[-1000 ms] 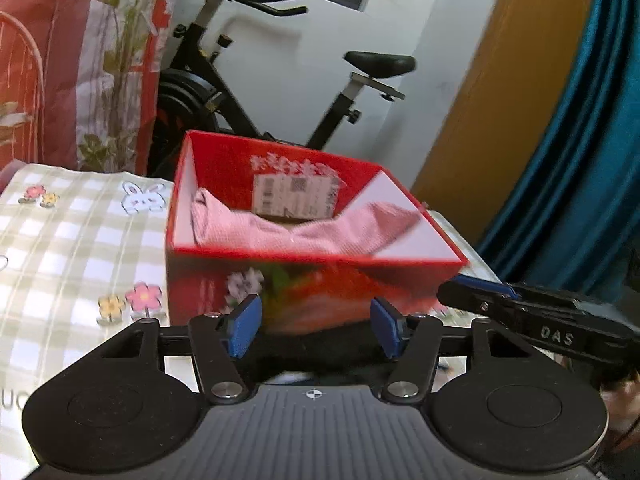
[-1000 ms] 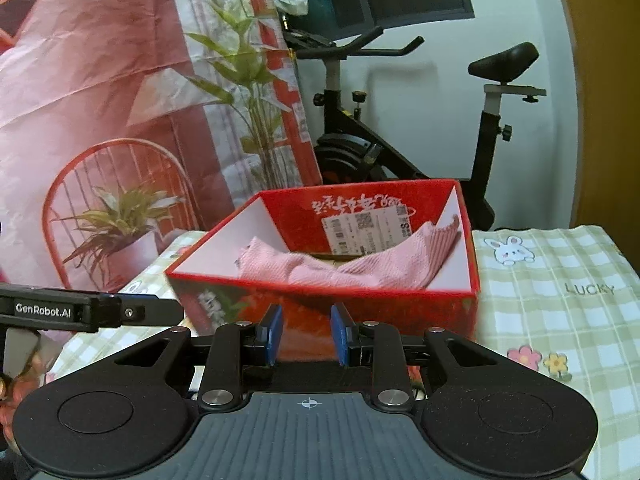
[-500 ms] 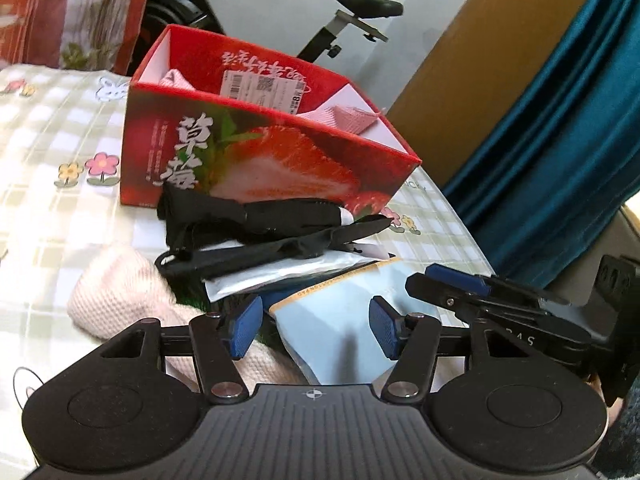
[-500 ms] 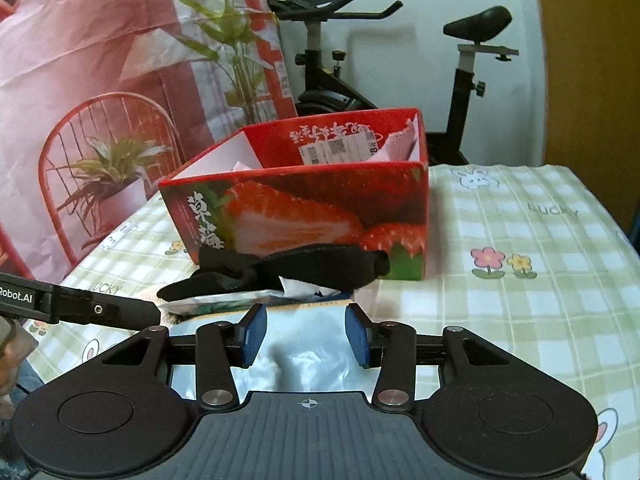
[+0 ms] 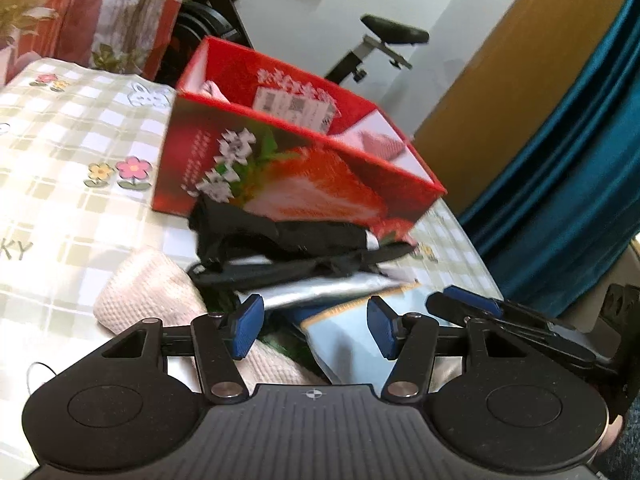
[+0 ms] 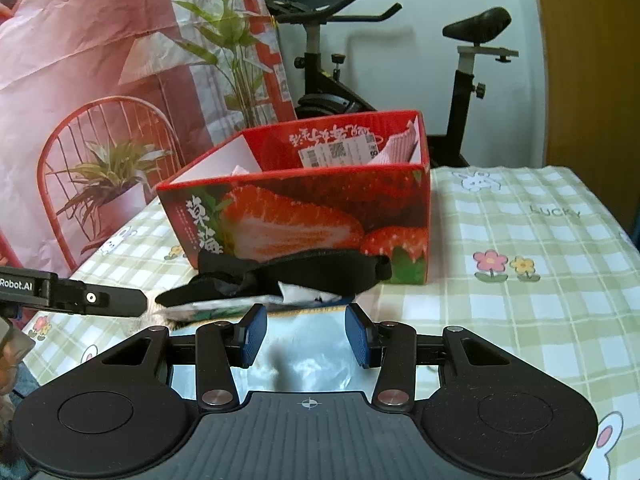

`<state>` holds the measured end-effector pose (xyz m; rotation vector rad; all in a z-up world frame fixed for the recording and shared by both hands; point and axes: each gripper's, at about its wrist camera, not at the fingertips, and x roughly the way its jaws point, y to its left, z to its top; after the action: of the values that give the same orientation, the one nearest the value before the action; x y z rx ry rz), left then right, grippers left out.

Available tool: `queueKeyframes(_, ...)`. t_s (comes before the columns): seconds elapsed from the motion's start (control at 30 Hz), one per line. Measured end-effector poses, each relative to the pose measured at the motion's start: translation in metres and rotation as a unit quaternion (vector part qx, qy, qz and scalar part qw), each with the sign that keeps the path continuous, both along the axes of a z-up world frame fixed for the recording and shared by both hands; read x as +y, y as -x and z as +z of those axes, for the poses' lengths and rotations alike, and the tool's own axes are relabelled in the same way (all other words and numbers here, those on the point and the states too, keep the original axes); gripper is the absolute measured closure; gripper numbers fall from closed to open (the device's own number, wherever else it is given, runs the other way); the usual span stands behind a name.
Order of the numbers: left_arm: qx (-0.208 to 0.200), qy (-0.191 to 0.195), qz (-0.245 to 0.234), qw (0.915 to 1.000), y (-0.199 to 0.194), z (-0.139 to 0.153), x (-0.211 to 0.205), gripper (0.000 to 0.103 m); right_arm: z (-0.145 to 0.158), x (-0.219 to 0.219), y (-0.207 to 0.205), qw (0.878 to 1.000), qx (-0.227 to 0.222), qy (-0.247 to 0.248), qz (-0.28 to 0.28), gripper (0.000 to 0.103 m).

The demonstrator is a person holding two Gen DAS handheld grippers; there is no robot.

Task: Organize soft objects
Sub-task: 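Move the left tool back to the black strap item, then close the left gripper on the black strap and lift it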

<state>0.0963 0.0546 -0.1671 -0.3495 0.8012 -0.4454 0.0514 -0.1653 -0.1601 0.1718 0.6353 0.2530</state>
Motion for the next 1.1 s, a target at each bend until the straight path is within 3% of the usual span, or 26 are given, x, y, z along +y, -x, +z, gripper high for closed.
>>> queueKeyframes(0.5, 0.003, 0.002, 0.063, 0.9980, -0.029, -0.004, 0.028, 0.047, 0.010, 0.016, -0.064, 0.999, -0.039, 0.036, -0.008, 0.062)
queueKeyframes(0.63, 0.012, 0.000, 0.064, 0.9979, -0.035, -0.009, 0.029, 0.047, -0.008, 0.022, -0.078, 0.998, -0.010, 0.061, -0.011, 0.062)
queueKeyframes(0.8, 0.037, 0.006, 0.065, 0.9971, -0.042, -0.022, 0.030, 0.047, -0.030, 0.019, -0.067, 0.999, 0.016, 0.052, -0.008, 0.062)
queueKeyframes(0.97, 0.060, 0.028, 0.068, 0.9955, -0.045, -0.032, 0.032, 0.047, -0.038, 0.015, -0.058, 0.999, 0.013, 0.039, -0.010, 0.062)
queueKeyframes(1.1, 0.088, 0.075, 0.086, 0.9896, -0.050, -0.037, 0.043, 0.047, -0.043, 0.013, -0.058, 0.999, 0.012, 0.029, -0.014, 0.061)
